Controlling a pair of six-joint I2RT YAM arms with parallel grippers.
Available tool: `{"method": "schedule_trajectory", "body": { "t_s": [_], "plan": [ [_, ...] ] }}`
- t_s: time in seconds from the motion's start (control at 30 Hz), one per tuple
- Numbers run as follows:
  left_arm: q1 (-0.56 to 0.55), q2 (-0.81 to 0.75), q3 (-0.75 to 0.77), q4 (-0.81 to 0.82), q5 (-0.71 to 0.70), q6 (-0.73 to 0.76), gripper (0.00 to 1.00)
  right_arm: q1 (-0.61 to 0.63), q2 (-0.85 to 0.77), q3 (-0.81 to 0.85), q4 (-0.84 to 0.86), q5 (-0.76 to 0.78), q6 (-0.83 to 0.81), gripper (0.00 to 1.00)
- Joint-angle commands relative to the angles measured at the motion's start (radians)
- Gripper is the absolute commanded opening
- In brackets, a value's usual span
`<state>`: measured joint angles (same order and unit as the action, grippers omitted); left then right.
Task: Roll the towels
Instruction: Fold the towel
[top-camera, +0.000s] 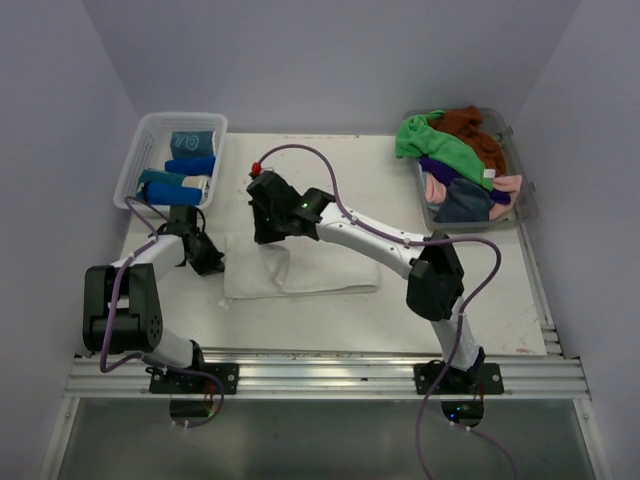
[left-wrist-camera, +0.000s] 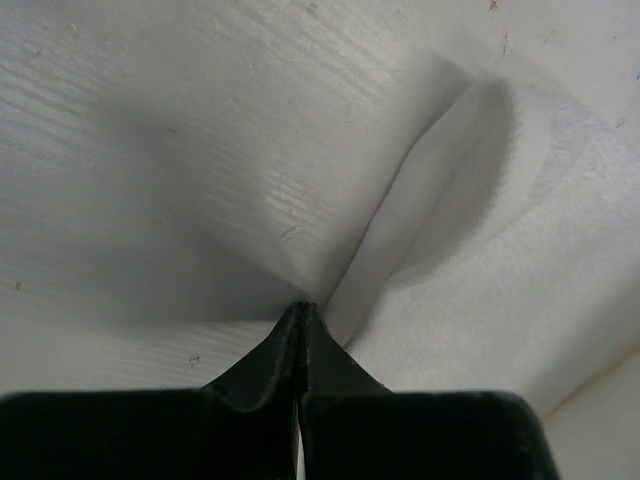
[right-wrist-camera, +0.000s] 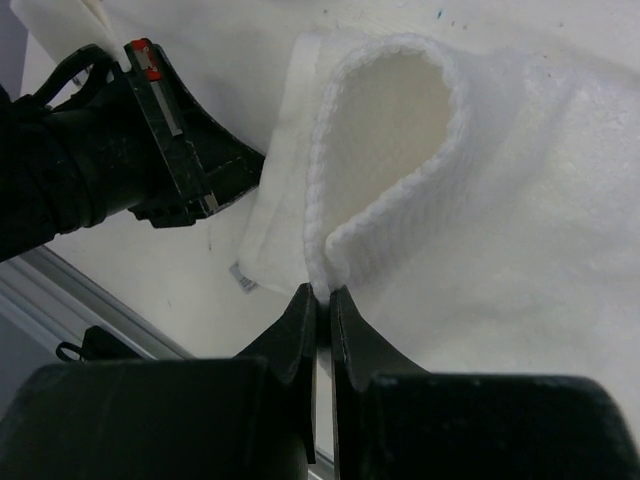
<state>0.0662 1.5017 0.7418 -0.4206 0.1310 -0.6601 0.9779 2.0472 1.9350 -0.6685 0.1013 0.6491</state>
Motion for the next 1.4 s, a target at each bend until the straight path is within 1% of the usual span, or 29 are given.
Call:
{"method": "schedule_trajectory", "body": {
  "t_s": [0.0,0.27,0.57,0.7,0.73,0.77,0.8,0.83,0.9,0.97,1.0,1.07,1.1,1.13,1.23,1.27,1.3,1.33,1.37],
  "plan": [
    [0.006,0.022,-0.015,0.026,0.002,0.019,0.0,0.007,0.062,0.09,0.021,-0.041,0.018,0.0],
    [0.006,0.023,-0.016,0.023,0.002,0.019,0.0,0.027,0.178,0.17,0.014,-0.072,0.023,0.0],
    [0.006,0.028,-0.024,0.029,0.002,0.016,0.0,0.033,0.249,0.208,0.059,-0.098,0.032,0.0],
    [0.006,0.026,-0.027,0.034,0.002,0.013,0.0,0.035,0.272,0.203,0.135,-0.185,0.052,0.0],
    [0.006,0.026,-0.027,0.029,0.002,0.014,0.0,0.035,0.277,0.208,0.148,-0.227,0.055,0.02],
    [0.006,0.02,-0.025,0.025,-0.001,0.013,0.0,0.035,0.289,0.212,0.167,-0.248,0.053,0.19],
    [0.006,0.015,-0.021,0.02,-0.005,0.011,0.0,0.035,0.289,0.219,0.178,-0.27,0.05,0.28],
    [0.007,0.008,-0.015,0.01,-0.013,0.013,0.0,0.035,0.288,0.214,0.191,-0.314,0.049,0.46],
    [0.009,-0.009,0.002,-0.006,-0.018,0.016,0.0,0.035,0.248,0.178,0.23,-0.325,0.037,0.55],
    [0.014,-0.023,0.022,-0.032,-0.025,0.027,0.0,0.031,0.176,0.13,0.253,-0.296,0.02,0.6],
    [0.02,-0.029,0.034,-0.044,-0.027,0.04,0.0,0.028,0.148,0.063,0.259,-0.273,0.005,0.6],
    [0.04,-0.043,0.065,-0.081,-0.037,0.054,0.0,0.001,0.082,-0.025,0.3,-0.235,0.003,0.55],
    [0.052,-0.061,0.082,-0.093,-0.047,0.062,0.0,-0.013,0.023,-0.115,0.311,-0.227,0.007,0.53],
    [0.058,-0.073,0.09,-0.115,-0.057,0.065,0.0,-0.043,-0.013,-0.16,0.326,-0.221,0.011,0.47],
    [0.066,-0.121,0.116,-0.138,-0.062,0.076,0.01,-0.099,-0.122,-0.327,0.356,-0.216,0.009,0.38],
    [0.066,-0.13,0.12,-0.141,-0.047,0.079,0.02,-0.138,-0.145,-0.367,0.357,-0.212,0.007,0.3],
    [0.066,-0.144,0.125,-0.139,-0.033,0.083,0.02,-0.16,-0.169,-0.443,0.36,-0.209,0.014,0.28],
    [0.064,-0.15,0.123,-0.129,-0.002,0.083,0.03,-0.209,-0.208,-0.477,0.363,-0.213,0.017,0.2],
    [0.063,-0.155,0.122,-0.123,0.011,0.085,0.04,-0.232,-0.231,-0.508,0.363,-0.212,0.018,0.18]
  ]
}}
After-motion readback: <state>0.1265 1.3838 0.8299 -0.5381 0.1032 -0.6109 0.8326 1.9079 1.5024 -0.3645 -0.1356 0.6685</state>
